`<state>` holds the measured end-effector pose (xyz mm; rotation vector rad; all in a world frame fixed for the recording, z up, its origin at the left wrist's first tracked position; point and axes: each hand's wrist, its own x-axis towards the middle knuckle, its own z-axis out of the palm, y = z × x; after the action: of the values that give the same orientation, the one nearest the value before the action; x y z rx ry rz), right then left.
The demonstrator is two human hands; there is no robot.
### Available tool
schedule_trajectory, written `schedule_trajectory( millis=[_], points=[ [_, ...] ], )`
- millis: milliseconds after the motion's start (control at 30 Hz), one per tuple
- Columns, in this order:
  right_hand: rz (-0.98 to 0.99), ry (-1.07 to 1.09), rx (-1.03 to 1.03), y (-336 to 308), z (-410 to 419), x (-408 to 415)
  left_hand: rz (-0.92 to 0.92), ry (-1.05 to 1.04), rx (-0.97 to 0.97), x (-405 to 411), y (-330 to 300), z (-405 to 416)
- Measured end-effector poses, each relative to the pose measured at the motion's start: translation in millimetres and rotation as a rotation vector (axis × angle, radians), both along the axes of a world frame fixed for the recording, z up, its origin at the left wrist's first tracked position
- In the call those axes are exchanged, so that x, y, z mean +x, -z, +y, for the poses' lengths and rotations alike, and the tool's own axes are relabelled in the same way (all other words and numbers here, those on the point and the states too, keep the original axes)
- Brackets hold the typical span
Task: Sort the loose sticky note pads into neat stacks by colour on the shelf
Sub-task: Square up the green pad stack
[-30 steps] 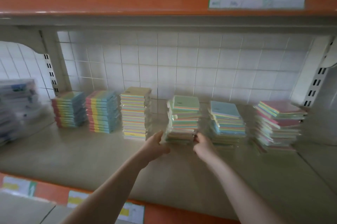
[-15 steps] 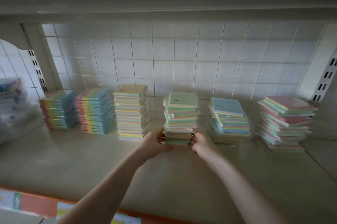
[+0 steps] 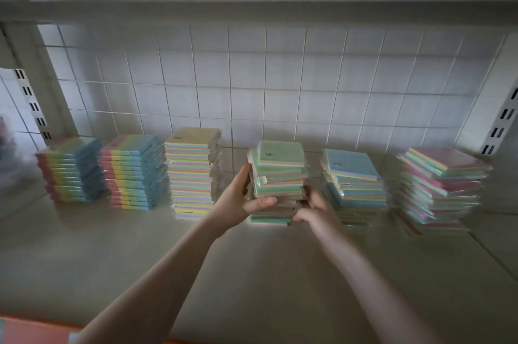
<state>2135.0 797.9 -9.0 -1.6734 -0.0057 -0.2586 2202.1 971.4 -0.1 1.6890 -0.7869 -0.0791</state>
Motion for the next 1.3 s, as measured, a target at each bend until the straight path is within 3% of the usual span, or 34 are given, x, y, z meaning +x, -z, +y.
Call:
schedule_trajectory(
  millis=[267, 533, 967, 1167, 1233, 1300],
  points=[
    [0.020, 0.053, 0.016, 3.7, -3.2, 7.7, 0.089, 0.042, -0.026, 8.7, 2.2, 2.3],
    [-0.136, 0.109, 0.165, -2.8, -3.7, 17.1, 0.056, -0.017, -0.011, 11.3, -6.0, 1.2],
    [-0.249, 0.034, 0.074, -7.2, 10.5, 1.2, 0.049, -0.045, -0.071, 13.6, -8.2, -4.5],
    [-0.301, 0.007, 0.264, -18.6, 10.3, 5.2, 0.089, -0.032, -0.115, 20.1, -7.8, -7.8],
    [-0.282, 0.050, 0.394, -19.7, 11.5, 6.7, 0.097, -0.023, -0.117, 25.7, -5.6, -9.5],
    [-0.247, 0.110, 0.393, -17.2, 12.9, 9.8, 0.087, -0.025, -0.125, 28.4, -3.9, -10.7]
  ],
)
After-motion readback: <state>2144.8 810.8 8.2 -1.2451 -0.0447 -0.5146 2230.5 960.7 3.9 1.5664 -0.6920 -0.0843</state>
